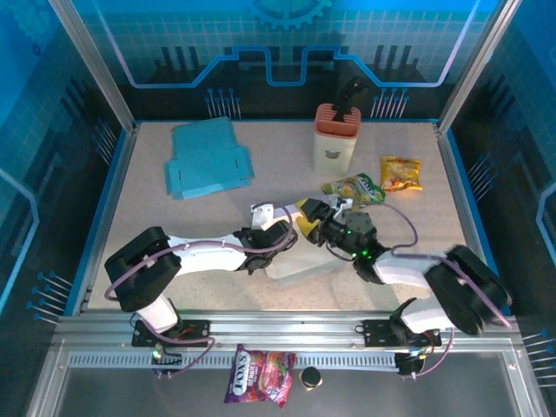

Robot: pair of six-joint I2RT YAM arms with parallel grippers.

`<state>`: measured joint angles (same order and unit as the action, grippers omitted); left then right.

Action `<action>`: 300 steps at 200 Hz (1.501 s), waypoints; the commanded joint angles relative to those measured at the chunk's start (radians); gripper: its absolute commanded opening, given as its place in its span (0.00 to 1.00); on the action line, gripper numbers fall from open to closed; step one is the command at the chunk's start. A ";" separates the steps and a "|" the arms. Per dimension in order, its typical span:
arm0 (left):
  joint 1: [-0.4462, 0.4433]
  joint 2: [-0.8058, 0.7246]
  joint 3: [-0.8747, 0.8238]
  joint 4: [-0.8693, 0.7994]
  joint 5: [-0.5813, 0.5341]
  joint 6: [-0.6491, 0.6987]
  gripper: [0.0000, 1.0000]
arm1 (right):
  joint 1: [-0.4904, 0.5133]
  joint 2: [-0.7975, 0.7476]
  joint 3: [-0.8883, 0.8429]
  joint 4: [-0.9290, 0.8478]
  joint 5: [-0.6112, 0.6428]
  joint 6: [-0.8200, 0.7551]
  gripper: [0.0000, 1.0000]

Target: Fold the paper box

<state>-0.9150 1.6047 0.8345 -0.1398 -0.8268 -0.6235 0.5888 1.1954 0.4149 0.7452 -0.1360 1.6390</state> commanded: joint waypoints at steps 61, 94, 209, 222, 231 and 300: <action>0.367 -0.343 -0.049 0.029 0.701 0.255 0.00 | -0.477 -0.292 0.497 -1.034 -0.298 -0.606 0.72; 0.568 -0.318 0.023 -0.041 1.151 0.272 0.00 | -0.538 -0.140 0.682 -1.172 -0.452 -0.911 0.53; 0.742 -0.058 0.298 -0.378 1.586 0.431 0.00 | -0.444 0.086 0.835 -1.147 -0.677 -1.333 0.48; 0.742 -0.056 0.307 -0.391 1.582 0.439 0.00 | -0.427 0.101 0.849 -1.160 -0.676 -1.350 0.48; 0.742 -0.052 0.315 -0.406 1.578 0.446 0.00 | -0.418 0.112 0.859 -1.166 -0.677 -1.359 0.47; 0.742 -0.043 0.326 -0.463 1.573 0.473 0.00 | -0.347 0.199 0.966 -1.261 -0.685 -1.443 0.41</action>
<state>-0.1841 1.5536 1.1366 -0.5533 0.7094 -0.1780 0.2058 1.3762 1.3315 -0.4511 -0.8055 0.2584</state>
